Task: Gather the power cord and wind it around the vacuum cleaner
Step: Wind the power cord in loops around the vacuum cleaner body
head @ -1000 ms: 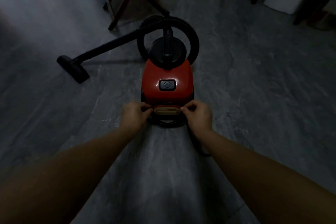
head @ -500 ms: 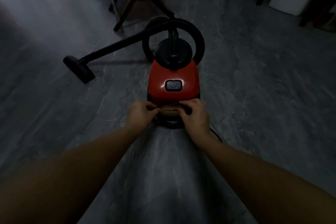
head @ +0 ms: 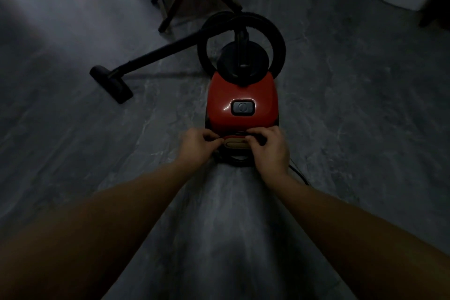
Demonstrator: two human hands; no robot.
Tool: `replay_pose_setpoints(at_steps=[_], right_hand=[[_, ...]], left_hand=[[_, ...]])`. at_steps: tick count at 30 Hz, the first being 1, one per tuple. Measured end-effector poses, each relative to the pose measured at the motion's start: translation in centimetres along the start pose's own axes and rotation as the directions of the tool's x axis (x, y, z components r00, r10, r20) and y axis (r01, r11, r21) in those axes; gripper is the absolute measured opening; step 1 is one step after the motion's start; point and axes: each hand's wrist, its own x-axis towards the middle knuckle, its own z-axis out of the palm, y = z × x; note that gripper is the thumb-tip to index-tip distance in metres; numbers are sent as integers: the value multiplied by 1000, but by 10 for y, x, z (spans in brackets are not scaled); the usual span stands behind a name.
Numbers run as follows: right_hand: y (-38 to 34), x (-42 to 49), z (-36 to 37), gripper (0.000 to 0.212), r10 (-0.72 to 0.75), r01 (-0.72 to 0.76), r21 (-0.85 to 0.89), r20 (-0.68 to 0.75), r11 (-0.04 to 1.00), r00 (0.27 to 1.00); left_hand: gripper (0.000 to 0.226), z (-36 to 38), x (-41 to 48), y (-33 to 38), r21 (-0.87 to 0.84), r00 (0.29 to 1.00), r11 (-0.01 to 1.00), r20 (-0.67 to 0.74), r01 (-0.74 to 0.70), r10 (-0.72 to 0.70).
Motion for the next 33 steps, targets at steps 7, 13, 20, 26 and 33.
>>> replay_pose_setpoints(at_steps=[7, 13, 20, 26, 33], right_hand=[[-2, 3, -4, 17, 13, -12, -40, 26, 999, 1000], [-2, -2, -6, 23, -2, 2, 23, 17, 1000, 1000], [1, -8, 7, 30, 8, -8, 29, 5, 1000, 1000], [-1, -1, 8, 22, 15, -15, -4, -18, 1000, 1000], [-1, 2, 1, 21, -45, 45, -146, -1, 988, 999]], left_hand=[[11, -3, -1, 2, 44, 999, 999, 22, -28, 27], [19, -4, -4, 8, 51, 990, 989, -13, -139, 139], [15, 1, -4, 12, 58, 994, 992, 9, -113, 113], [15, 2, -1, 11, 82, 992, 989, -15, -123, 125], [14, 3, -1, 12, 68, 996, 994, -15, -83, 84]])
